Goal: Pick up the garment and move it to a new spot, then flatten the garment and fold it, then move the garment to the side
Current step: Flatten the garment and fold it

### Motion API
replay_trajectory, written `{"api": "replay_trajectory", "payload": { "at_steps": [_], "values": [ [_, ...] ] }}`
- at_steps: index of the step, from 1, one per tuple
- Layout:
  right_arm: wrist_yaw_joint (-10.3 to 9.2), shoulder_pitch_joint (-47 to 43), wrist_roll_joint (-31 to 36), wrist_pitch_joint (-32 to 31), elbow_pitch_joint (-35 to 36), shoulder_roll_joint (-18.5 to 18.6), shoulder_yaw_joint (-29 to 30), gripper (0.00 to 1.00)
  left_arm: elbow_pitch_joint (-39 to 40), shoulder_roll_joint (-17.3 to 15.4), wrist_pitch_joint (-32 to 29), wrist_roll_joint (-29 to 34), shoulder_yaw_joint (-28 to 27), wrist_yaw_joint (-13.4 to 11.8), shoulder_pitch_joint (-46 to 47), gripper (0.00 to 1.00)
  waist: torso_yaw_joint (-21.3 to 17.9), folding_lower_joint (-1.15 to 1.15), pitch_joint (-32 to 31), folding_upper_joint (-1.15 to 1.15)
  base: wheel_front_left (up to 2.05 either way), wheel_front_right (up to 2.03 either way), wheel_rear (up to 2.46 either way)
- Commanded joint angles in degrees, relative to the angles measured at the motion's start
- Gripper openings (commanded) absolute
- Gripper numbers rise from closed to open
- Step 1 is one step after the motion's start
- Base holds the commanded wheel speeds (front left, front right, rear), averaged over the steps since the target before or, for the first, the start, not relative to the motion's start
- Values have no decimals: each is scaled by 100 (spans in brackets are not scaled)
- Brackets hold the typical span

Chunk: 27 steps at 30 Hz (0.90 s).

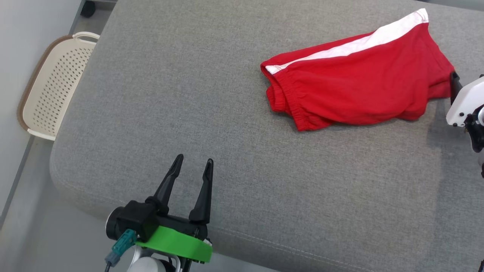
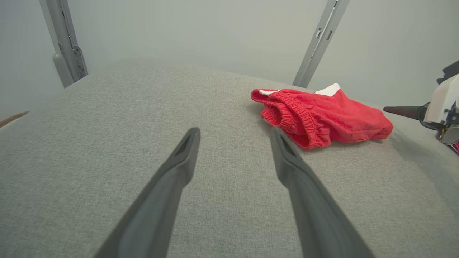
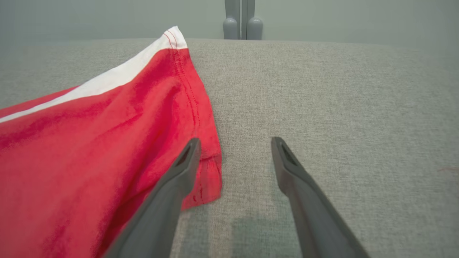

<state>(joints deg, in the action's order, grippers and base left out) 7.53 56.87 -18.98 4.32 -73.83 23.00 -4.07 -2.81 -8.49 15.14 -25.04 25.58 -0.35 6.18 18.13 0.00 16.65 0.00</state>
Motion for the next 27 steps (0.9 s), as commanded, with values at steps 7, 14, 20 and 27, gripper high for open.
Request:
{"api": "replay_trajectory", "payload": {
  "at_steps": [7, 14, 20, 27],
  "values": [
    [-9, -5, 348, -304, -19, -137, 390, 100, -145, 137, -1, 110, -9, 135, 146, 100, 132, 0, 190, 0, 0, 0, 0],
    [-9, -139, 557, -555, -30, -234, 737, 31, -243, 209, -1, 154, -17, 216, 197, 100, 161, 0, 216, 0, 0, 0, 0],
    [-12, -184, 807, -486, -31, -284, 1006, 0, -348, 243, 0, 165, -61, 247, 210, 100, 104, 0, 126, 0, 0, 0, 0],
    [-10, -456, 912, -227, -23, -522, 1284, 0, -538, 216, -18, 141, -2, 285, 121, 100, -87, 0, -248, 0, 0, 0, 0]
  ]
}}
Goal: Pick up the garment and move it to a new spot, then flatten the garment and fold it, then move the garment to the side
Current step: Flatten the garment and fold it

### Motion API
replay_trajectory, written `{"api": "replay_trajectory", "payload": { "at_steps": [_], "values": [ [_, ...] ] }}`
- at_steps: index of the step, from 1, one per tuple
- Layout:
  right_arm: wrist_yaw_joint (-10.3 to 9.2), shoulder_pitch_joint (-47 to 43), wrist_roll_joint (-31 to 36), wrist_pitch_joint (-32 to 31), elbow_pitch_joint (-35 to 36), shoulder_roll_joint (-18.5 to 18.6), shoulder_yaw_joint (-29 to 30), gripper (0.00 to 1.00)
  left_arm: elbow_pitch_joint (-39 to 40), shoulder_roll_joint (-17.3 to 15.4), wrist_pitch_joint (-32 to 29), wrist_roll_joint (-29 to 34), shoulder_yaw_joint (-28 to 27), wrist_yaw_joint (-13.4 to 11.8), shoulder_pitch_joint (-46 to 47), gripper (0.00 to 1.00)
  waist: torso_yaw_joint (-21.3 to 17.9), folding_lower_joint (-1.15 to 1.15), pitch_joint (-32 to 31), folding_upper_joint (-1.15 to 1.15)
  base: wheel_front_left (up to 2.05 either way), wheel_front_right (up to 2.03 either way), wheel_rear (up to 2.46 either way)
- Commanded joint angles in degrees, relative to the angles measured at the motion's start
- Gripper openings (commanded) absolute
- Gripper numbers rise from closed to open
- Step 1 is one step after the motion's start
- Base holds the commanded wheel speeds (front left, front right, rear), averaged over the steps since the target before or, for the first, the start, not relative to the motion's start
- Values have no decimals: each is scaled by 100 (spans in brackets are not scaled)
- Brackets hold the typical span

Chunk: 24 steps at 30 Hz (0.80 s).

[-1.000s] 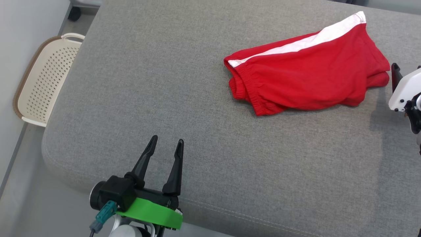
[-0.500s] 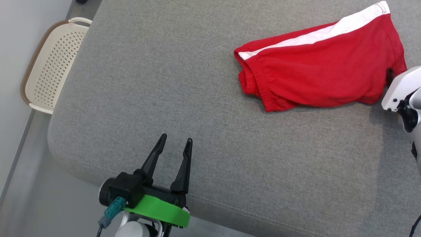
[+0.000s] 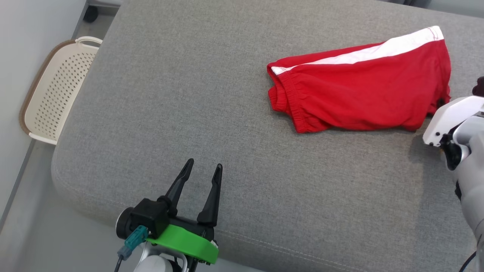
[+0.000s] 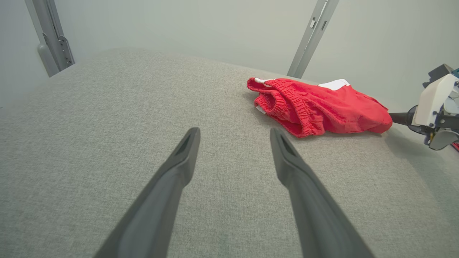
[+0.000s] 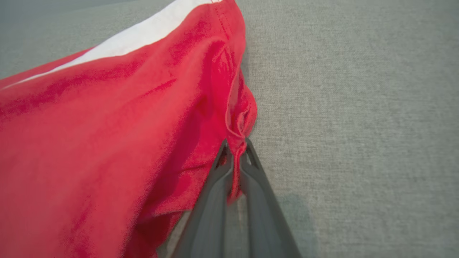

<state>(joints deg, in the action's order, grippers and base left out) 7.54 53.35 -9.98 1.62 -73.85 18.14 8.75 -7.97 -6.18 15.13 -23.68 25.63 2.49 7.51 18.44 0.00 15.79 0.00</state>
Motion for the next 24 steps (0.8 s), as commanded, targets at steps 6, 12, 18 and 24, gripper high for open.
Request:
{"api": "replay_trajectory", "payload": {
  "at_steps": [6, 12, 18, 24],
  "values": [
    [-10, -462, -109, 210, -20, -286, 49, 0, -104, -92, -71, -41, 12, -29, -120, 100, -392, 0, -484, 0, 0, 0, 0],
    [-10, -822, -248, 269, 40, -379, 13, 0, -117, -149, -126, -74, 25, -76, -235, 100, -586, 0, -767, 0, 0, 0, 0],
    [-10, -1208, -344, 279, 166, -493, -93, 0, -103, -220, -196, -84, 33, -142, -393, 100, -721, 0, -969, 0, 0, 0, 0],
    [-10, -1515, -471, 179, 350, -581, -188, 27, -100, -316, -305, -142, 9, -219, -518, 100, -812, 0, -1093, 0, 0, 0, 0]
  ]
}}
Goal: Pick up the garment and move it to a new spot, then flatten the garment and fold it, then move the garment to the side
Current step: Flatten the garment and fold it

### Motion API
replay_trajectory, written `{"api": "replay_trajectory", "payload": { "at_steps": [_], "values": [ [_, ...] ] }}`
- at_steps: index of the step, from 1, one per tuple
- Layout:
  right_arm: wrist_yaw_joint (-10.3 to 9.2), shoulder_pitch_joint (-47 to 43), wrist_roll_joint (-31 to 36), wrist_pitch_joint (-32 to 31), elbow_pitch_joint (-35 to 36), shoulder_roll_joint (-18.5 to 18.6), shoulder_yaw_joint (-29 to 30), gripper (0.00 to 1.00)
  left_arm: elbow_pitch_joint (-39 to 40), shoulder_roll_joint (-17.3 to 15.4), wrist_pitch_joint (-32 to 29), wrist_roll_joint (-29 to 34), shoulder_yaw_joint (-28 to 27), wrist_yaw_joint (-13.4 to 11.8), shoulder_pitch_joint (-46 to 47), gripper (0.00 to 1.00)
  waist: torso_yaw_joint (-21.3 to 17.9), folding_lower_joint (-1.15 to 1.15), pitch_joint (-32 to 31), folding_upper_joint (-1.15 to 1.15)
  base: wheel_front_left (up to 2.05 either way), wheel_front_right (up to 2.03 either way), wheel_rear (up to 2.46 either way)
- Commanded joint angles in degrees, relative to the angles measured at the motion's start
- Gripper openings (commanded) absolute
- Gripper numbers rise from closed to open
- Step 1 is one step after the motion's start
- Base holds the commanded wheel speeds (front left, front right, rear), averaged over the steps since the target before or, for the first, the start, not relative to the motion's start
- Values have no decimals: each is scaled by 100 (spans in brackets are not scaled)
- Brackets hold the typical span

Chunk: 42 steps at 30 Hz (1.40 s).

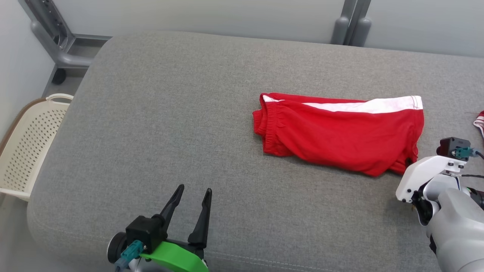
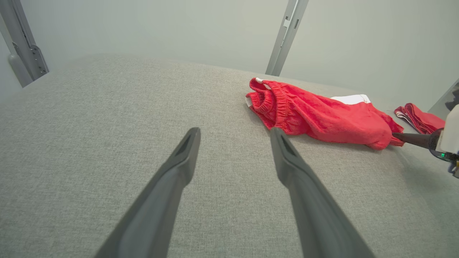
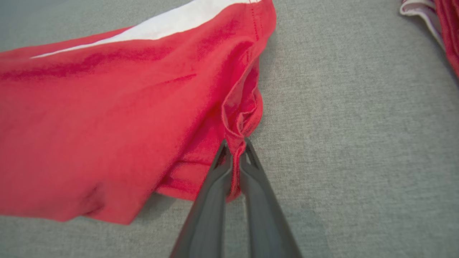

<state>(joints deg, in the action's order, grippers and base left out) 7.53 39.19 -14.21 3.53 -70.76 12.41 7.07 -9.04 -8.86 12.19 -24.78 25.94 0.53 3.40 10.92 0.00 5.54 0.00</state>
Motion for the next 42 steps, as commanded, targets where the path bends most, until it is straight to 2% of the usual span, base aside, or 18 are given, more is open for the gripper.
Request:
{"api": "replay_trajectory", "payload": {
  "at_steps": [1, 8, 16, 17, 21, 30, 35, 42],
  "values": [
    [-9, -145, -65, -30, 80, -16, -34, 100, 1, -56, -34, -36, -32, -46, -117, 100, -73, 0, -86, 0, 0, 0, 0],
    [-9, -445, -148, 52, 431, -141, -157, 100, -133, -82, -217, -149, -143, -263, -239, 100, -167, 0, -334, 0, 0, 0, 0],
    [-8, -1225, -264, 510, 1340, -341, -272, 100, -170, -196, -380, -310, -369, -542, -501, 100, -371, 0, -828, 0, 0, 0, 0],
    [-8, -1453, -246, 609, 1668, -384, -301, 100, -145, -212, -393, -387, -497, -652, -561, 100, -434, 0, -889, 0, 0, 0, 0],
    [-8, -1893, -159, 797, 2520, -519, -351, 100, -123, -298, -401, -514, -722, -815, -654, 100, -564, 0, -976, 0, 0, 0, 0],
    [-7, -2984, 194, 867, 4557, -844, -269, 100, -137, -543, -270, -572, -1114, -1016, -521, 100, -743, 0, -1105, 0, 0, 0, 0],
    [-7, -3332, 261, 660, 5062, -913, -413, 100, -199, -700, -198, -451, -1005, -845, -442, 100, -874, 0, -1119, 0, 0, 0, 0],
    [-7, -3787, 547, 572, 5368, -946, -438, 100, -290, -868, 23, -303, -852, -565, -479, 100, -982, 0, -1129, 0, 0, 0, 0]
  ]
}}
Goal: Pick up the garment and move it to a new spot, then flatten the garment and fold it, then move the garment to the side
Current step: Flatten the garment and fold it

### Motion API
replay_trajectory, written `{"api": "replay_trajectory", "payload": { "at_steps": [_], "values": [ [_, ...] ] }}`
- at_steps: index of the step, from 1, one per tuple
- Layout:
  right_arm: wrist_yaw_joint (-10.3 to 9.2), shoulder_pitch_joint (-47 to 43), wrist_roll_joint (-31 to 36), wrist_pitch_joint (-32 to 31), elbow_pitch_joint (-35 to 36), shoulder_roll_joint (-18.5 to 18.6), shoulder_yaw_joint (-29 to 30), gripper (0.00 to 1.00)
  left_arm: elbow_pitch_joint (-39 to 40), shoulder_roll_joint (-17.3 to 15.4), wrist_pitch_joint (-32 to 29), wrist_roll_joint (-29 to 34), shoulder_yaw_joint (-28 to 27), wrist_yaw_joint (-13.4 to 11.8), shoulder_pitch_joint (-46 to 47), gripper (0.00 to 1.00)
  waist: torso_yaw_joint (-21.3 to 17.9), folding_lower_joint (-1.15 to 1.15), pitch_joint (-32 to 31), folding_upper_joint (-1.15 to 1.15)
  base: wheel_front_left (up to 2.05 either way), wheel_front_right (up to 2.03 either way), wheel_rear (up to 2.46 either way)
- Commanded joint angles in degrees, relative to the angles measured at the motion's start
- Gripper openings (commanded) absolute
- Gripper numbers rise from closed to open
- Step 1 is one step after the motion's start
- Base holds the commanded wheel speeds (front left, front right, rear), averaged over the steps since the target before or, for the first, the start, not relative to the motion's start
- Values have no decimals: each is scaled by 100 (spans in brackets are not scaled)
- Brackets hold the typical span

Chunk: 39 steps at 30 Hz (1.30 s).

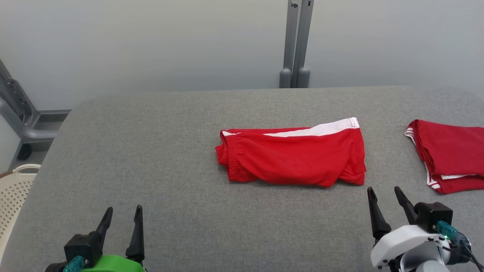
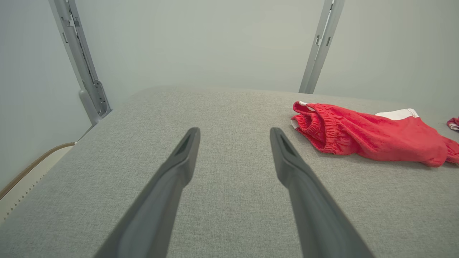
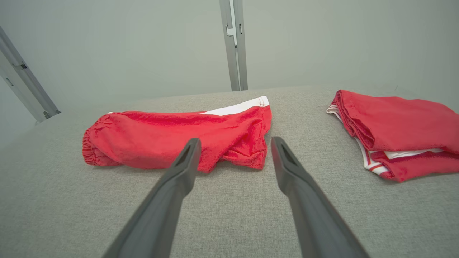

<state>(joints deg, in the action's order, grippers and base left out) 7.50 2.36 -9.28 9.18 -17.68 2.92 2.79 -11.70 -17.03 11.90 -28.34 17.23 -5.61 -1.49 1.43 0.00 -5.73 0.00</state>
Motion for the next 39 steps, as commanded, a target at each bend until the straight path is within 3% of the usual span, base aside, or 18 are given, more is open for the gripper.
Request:
{"api": "replay_trajectory", "payload": {
  "at_steps": [1, 28, 33, 39],
  "values": [
    [-3, -164, 42, -6, 69, 2, -15, 100, -37, -74, 92, 95, 29, 43, -29, 100, -48, 0, -3, 0, 0, 0, 0],
    [-3, -112, 74, -222, 123, 1, 32, 100, -64, -10, 54, -64, 145, 53, -96, 100, -65, 0, 171, 0, 0, 0, 0],
    [-3, 443, 235, -859, 41, 6, 329, 100, -4, -37, 24, -65, 181, 90, -10, 100, 8, 0, 337, 0, 0, 0, 0],
    [-6, 1589, 620, -2526, -373, 168, 872, 100, 118, -34, -54, 36, 335, 177, 206, 100, 297, 0, 704, 0, 0, 0, 0]
  ]
}}
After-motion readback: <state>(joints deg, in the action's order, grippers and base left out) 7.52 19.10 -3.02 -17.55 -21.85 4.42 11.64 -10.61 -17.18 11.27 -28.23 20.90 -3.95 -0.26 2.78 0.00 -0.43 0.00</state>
